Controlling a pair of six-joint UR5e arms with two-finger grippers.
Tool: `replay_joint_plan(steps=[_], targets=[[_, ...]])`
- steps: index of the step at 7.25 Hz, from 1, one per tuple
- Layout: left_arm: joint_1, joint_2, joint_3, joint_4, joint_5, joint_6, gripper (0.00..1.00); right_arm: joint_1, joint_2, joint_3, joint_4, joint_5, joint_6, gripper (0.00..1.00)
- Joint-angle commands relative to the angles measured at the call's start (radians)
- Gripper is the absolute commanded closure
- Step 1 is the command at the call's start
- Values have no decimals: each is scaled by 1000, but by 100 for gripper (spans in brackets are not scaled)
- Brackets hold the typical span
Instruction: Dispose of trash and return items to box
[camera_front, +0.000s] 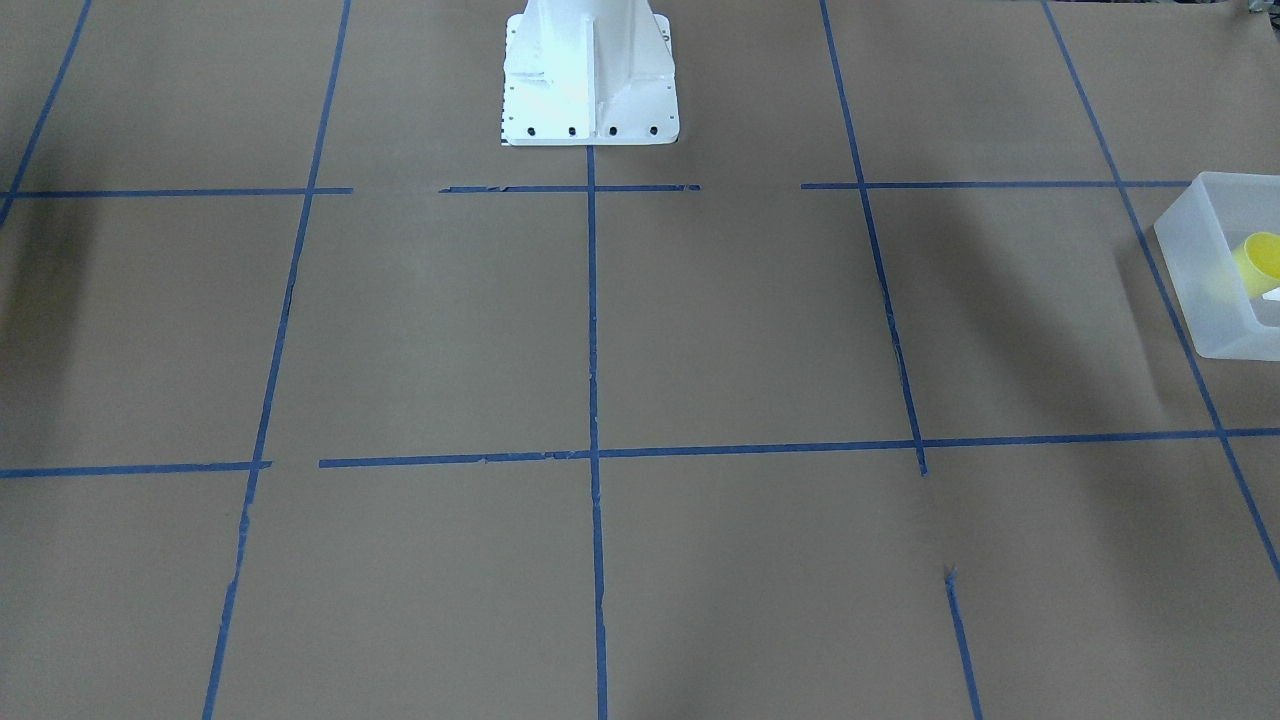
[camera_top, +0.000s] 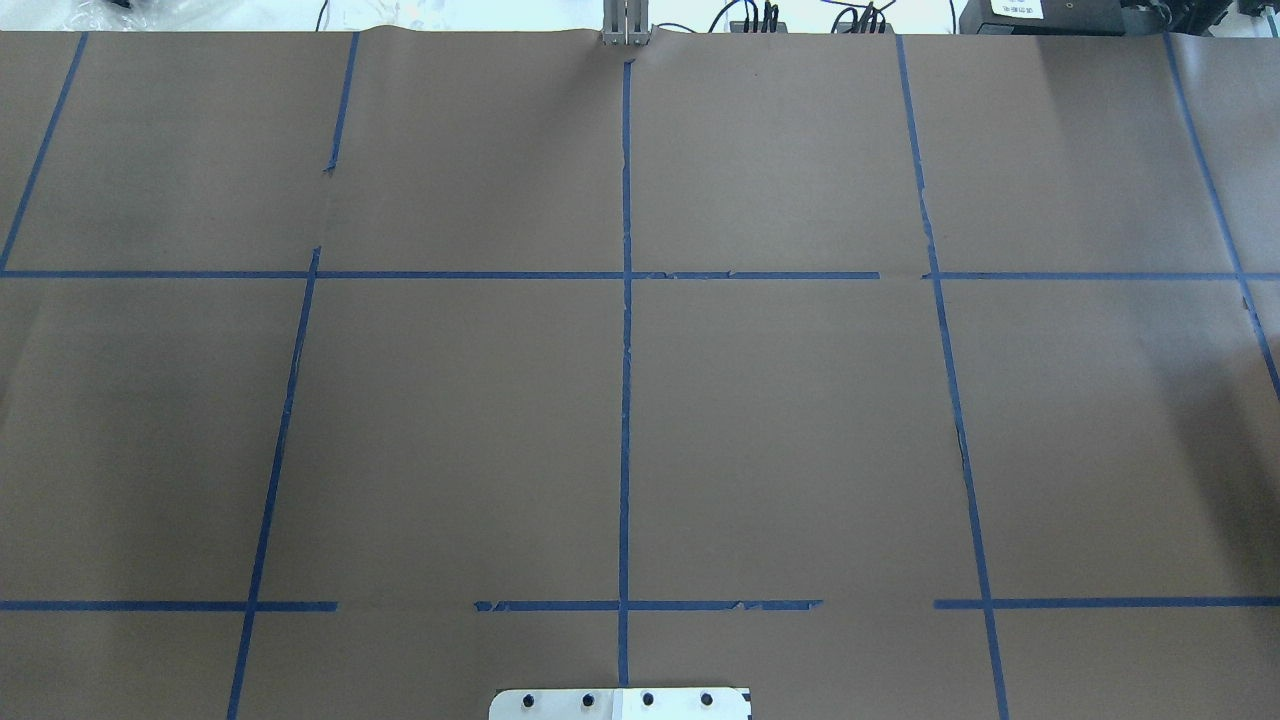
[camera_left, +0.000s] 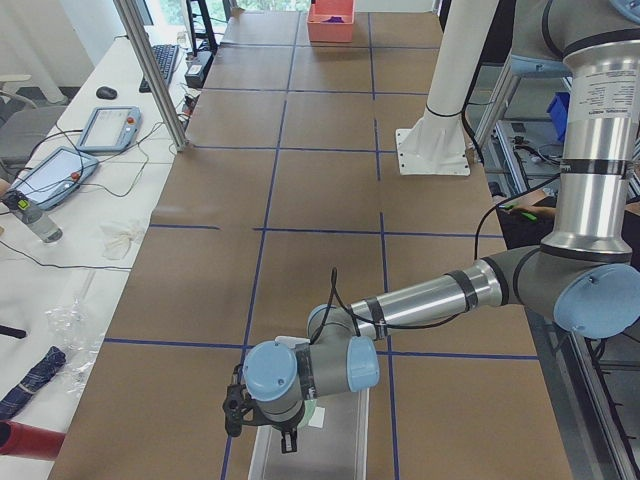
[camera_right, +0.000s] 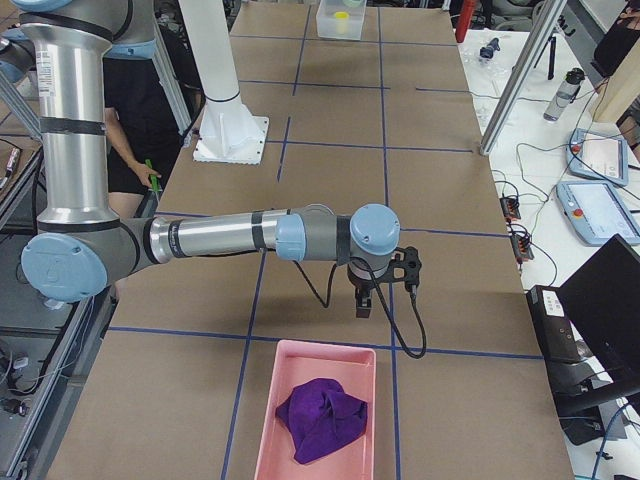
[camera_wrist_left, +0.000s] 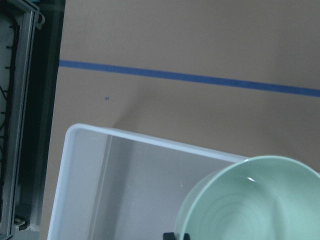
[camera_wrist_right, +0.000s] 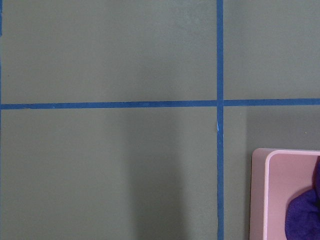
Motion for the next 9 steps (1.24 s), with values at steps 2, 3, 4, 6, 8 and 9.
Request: replay_joint_plan(steps=[2,3,4,6,8,9], targets=[[-18,29,17,-80,90,-3,100,0,0,5,1,2,0,0],[-23,28,17,-98,116,-4,100,0,-1,6,1,2,0,0],[-21,28,17,-104,118,-10,100,0,-1,6,1,2,0,0],[-23,34,16,-104,116,-10,1,0,0,6,1,2,0,0],[-24,34,13,-104,116,-12,0,0,0,8,1,2,0,0],[-30,34,-1,-104,115,-14,0,0,0,16,1,2,0,0]])
